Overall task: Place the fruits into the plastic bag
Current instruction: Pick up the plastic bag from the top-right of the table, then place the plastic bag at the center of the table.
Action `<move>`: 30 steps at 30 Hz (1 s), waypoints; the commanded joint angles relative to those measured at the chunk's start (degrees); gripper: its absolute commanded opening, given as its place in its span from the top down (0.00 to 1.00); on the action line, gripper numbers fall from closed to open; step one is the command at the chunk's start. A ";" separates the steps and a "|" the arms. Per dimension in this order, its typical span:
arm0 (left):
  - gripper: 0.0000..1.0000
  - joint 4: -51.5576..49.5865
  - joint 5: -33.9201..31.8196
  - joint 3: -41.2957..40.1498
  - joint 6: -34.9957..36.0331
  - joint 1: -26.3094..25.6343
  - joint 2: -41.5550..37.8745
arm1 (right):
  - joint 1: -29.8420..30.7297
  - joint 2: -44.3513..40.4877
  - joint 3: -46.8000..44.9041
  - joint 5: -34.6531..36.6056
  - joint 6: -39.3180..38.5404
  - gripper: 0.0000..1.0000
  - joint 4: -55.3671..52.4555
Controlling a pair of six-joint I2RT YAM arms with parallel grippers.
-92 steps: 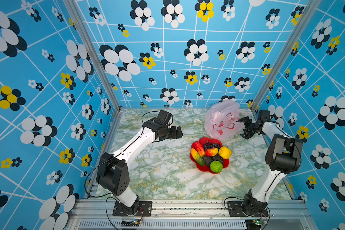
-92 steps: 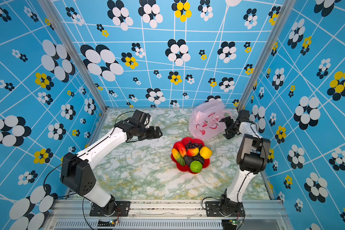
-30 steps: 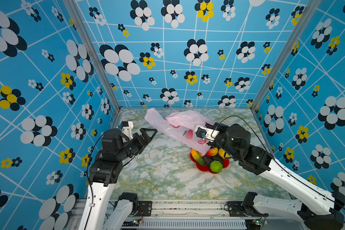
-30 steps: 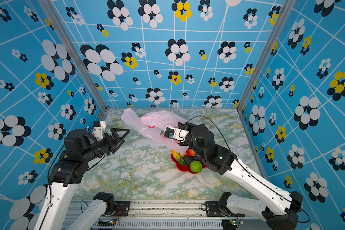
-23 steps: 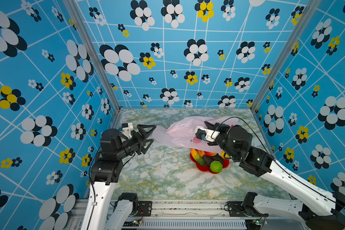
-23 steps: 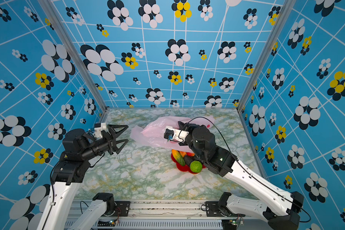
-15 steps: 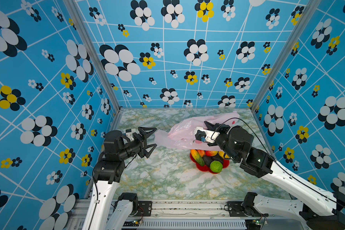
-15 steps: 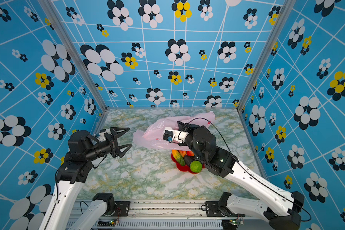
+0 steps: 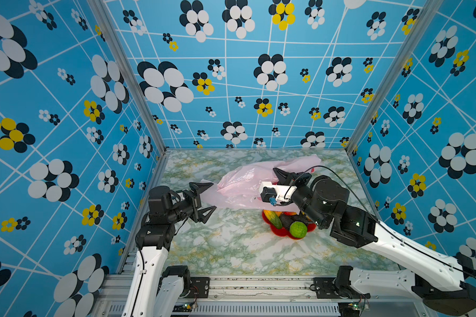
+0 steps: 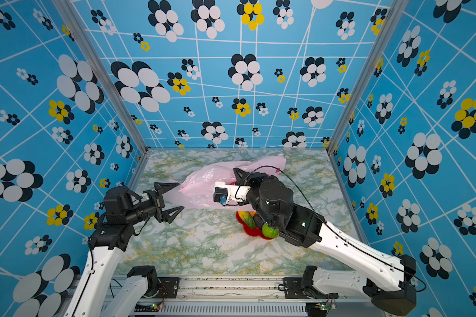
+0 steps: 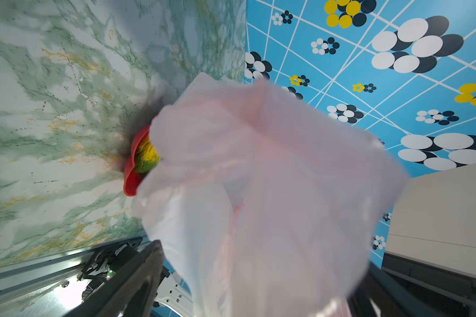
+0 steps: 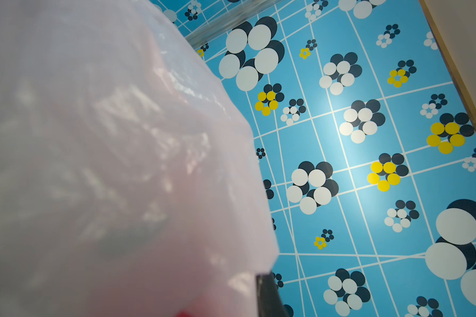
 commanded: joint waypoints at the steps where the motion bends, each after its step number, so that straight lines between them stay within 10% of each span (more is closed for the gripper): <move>1: 0.01 3.25 3.29 1.29 0.75 1.68 0.04 | 1.65 0.52 2.34 3.72 -1.88 1.00 -0.47; 16: 0.01 6.85 1.95 -4.32 -2.92 2.74 -1.39 | 4.59 -0.64 1.06 6.37 -1.52 1.00 -1.65; 30: 0.24 5.88 -2.61 -5.04 -0.88 3.55 0.54 | 9.34 -5.33 -3.88 9.68 0.05 1.00 -1.60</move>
